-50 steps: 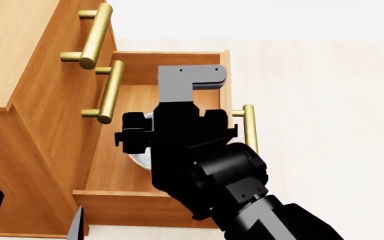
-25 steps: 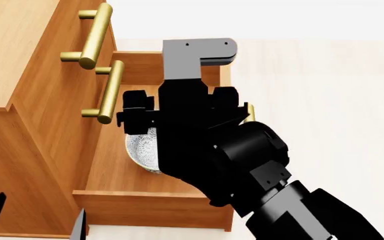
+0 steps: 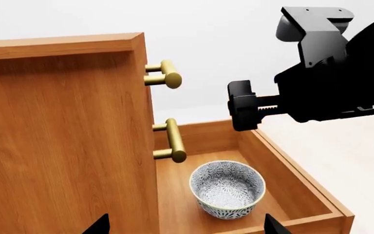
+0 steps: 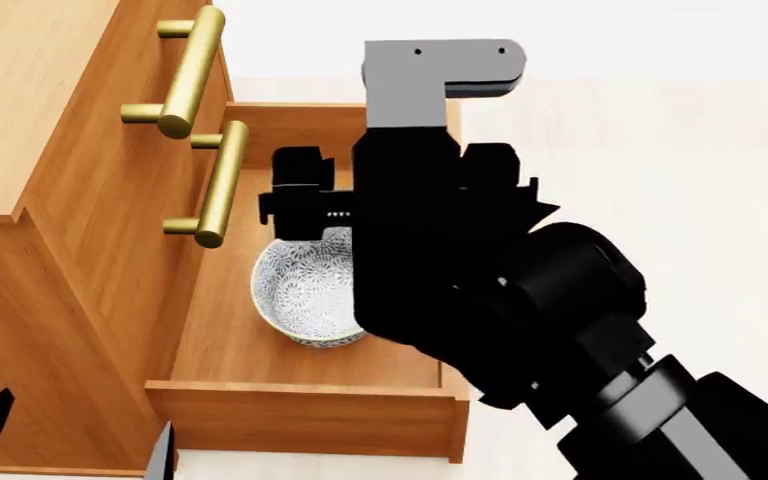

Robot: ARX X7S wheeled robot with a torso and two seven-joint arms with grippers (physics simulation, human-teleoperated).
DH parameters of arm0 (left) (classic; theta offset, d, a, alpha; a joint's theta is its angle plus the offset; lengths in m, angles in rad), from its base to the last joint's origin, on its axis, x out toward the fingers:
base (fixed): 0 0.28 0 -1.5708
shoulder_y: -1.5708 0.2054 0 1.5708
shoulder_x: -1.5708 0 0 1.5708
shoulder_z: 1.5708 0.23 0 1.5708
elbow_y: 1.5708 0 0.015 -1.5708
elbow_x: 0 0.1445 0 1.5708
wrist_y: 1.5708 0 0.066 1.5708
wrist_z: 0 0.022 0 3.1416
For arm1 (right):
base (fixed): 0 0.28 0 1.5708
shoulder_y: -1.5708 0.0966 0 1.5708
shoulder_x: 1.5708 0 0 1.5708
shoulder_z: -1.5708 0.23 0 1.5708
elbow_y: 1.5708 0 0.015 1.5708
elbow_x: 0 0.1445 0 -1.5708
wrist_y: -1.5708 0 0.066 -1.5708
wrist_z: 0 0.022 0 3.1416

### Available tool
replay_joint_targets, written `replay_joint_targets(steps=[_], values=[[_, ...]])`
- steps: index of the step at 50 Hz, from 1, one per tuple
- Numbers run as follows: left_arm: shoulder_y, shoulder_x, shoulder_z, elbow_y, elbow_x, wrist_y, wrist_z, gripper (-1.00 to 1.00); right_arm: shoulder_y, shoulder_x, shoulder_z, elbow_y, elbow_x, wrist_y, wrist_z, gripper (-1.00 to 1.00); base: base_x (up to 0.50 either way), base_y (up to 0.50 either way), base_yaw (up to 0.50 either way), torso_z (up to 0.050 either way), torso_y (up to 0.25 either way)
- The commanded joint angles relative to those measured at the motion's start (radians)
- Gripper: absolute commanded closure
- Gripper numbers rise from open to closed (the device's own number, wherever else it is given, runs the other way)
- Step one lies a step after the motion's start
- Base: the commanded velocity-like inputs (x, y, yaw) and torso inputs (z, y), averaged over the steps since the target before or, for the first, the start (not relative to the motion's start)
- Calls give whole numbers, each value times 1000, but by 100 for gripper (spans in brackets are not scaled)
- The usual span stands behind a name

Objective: Put the bowl in the bottom drawer of the cabinet and close it.

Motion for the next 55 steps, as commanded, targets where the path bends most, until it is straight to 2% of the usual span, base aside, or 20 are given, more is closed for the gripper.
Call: replay_joint_targets(steps=[1,10,12,14,17,29,45,55], values=[[1,21,-23,4,13,14,22,-100,-2,50,31,-114,-18,-8,-17,-100,0,0,0,0,0],[0,22,-23,4,13,13,22,-100,-28,123,48,-218,-79,-87,-18,-100,0,0,0,0,0],[-1,22,-22,4,13,14,23,-100,-38,146,58,-243,-63,-84,-15,-100,0,0,0,0,0],[1,22,-20,4,15,15,23,-100,-63,154,113,-238,40,-77,0,-100,0,0,0,0,0],[-1,22,-18,4,16,15,24,-100,-92,195,138,-315,23,-124,4,-100,0,0,0,0,0],[9,23,-9,4,25,33,23,-100,-180,337,95,-493,-153,-179,104,-100,0,0,0,0,0],[5,23,-5,4,31,31,23,-100,-385,431,55,-658,-301,-285,219,-100,0,0,0,0,0],[4,23,0,4,33,28,22,-100,-476,516,82,-768,-297,-341,271,-100,0,0,0,0,0]])
